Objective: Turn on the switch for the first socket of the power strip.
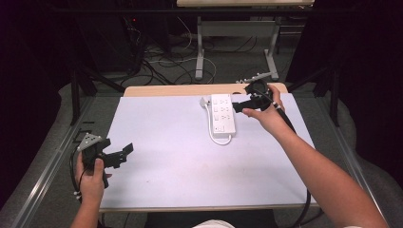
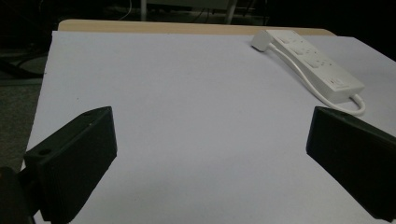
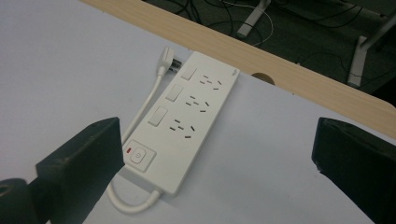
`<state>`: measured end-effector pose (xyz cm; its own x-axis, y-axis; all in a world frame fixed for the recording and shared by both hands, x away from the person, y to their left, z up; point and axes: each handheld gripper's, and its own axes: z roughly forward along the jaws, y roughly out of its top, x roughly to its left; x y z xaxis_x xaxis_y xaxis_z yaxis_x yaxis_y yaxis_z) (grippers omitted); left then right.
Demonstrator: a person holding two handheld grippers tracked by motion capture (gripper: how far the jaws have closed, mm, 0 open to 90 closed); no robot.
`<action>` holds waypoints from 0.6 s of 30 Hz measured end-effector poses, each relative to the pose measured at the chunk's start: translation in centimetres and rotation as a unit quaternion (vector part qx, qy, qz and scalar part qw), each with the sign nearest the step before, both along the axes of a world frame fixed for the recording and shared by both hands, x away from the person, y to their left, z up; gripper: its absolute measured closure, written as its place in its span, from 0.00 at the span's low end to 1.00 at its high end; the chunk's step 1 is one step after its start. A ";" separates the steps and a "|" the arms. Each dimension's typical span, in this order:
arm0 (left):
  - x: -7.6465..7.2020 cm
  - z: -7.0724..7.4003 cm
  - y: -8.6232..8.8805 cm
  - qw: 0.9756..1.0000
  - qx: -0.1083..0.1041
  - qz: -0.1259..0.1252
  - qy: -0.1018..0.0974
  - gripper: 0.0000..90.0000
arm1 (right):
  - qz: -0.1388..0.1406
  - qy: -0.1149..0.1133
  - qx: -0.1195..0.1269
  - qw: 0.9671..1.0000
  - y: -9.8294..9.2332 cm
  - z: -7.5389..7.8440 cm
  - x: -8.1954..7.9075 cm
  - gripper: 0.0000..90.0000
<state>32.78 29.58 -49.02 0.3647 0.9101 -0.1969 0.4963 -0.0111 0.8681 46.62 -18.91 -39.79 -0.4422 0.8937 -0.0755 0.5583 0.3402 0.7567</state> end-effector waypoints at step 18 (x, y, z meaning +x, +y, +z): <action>0.1 -0.1 0.1 1.000 -0.001 0.001 0.003 0.02 | 0.002 0.013 0.003 1.000 1.8 -0.8 1.9 0.08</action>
